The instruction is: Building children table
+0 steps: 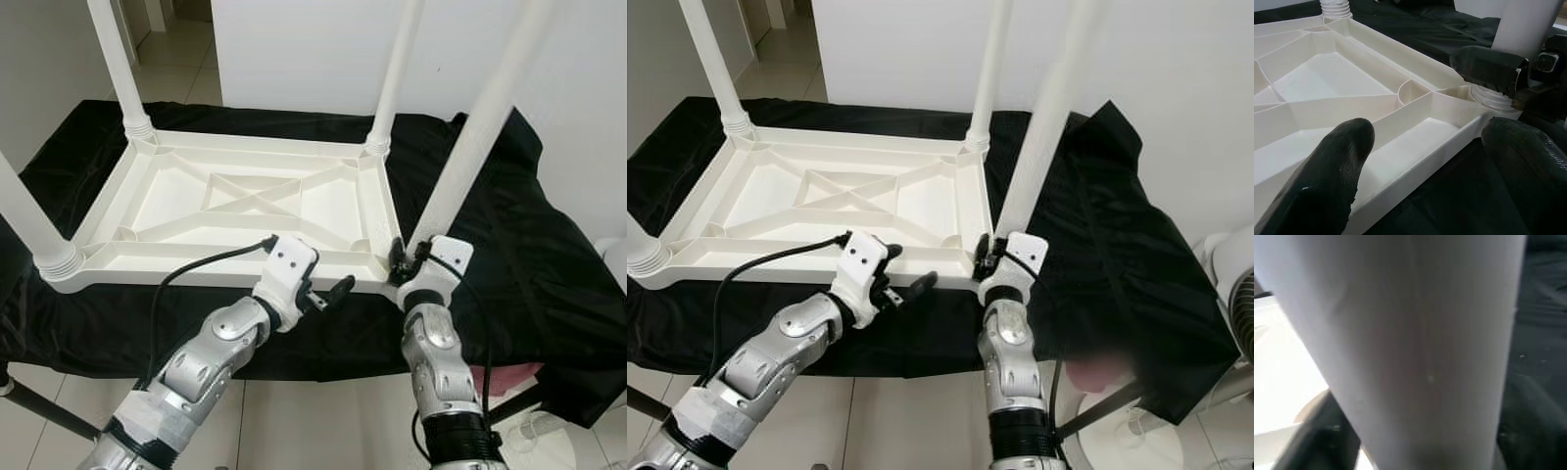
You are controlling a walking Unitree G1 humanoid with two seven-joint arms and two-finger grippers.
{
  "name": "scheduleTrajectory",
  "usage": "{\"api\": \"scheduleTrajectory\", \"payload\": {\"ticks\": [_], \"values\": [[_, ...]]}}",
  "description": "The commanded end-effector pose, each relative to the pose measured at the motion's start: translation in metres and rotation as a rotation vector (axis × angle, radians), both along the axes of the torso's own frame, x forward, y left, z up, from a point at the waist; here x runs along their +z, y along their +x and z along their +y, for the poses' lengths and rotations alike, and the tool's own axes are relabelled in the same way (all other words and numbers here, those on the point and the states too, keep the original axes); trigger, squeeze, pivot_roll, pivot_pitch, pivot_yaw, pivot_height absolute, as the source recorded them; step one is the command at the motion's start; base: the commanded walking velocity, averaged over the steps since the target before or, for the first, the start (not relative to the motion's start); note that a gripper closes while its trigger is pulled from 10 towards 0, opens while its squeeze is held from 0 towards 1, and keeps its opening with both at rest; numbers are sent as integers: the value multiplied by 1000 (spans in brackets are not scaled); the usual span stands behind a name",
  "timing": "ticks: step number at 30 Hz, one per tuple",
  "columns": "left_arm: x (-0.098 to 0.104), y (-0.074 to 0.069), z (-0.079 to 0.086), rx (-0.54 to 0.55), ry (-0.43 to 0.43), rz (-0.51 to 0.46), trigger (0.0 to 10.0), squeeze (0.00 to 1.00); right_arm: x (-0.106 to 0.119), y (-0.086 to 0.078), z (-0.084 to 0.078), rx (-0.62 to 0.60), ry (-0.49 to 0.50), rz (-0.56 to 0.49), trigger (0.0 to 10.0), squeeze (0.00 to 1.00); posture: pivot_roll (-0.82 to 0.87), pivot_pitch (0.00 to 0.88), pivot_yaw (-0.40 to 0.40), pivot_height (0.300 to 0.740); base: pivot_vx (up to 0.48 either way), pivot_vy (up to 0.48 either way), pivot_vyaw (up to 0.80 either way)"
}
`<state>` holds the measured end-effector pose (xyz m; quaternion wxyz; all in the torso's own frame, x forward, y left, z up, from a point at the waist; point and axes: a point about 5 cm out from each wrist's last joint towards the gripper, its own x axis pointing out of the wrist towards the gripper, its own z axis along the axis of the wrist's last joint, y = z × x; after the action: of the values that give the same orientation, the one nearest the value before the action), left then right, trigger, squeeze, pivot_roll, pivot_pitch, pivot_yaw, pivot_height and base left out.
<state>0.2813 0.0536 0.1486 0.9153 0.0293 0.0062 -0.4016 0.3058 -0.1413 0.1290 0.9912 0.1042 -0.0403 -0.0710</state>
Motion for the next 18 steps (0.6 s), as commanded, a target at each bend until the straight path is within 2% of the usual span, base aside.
{"api": "scheduleTrajectory", "payload": {"ticks": [1,6,7,8,9,10,12,13,14,15,17,18], "values": [[1,-4,-4,-150,10,4,10000,0,1,-1,-4,13,12,-15,10000,1000,19,39,-44,740,0,0,0],[1,-4,-4,-147,8,3,10000,0,6,-2,-7,85,0,-50,10000,1000,19,39,-45,740,0,0,0],[1,-4,-4,-147,9,2,10000,0,6,-4,-8,141,-28,-62,10000,0,18,39,-45,740,0,0,0],[1,-4,-4,-148,9,0,10000,0,7,-6,-12,207,-51,-77,10000,0,17,43,-44,740,0,0,0],[1,-4,-4,-148,9,0,10000,0,7,-6,-12,207,-51,-77,10000,0,17,43,-44,740,0,0,0],[1,-4,-4,-148,9,0,10000,0,7,-7,-15,260,-72,-88,10000,0,17,44,-44,740,0,0,0],[1,-4,-4,-148,9,0,10000,0,7,-7,-15,260,-72,-88,10000,0,17,44,-44,740,0,0,0],[1,-4,-4,-149,10,0,10000,0,9,-8,-19,326,-107,-101,10000,0,15,48,-39,740,0,0,0],[1,-4,-4,-149,10,0,10000,0,9,-8,-19,326,-107,-101,10000,0,15,48,-39,740,0,0,0],[1,-5,-4,-153,12,0,10000,0,10,-8,-24,400,-160,-111,10000,0,14,47,-37,740,0,0,0],[1,-5,-4,-153,12,0,10000,0,10,-8,-24,400,-160,-111,10000,0,14,47,-37,740,0,0,0],[0,-5,-4,-157,17,1,10000,0,13,-5,-29,461,-209,-114,10000,0,14,41,-38,740,0,0,0]]}}
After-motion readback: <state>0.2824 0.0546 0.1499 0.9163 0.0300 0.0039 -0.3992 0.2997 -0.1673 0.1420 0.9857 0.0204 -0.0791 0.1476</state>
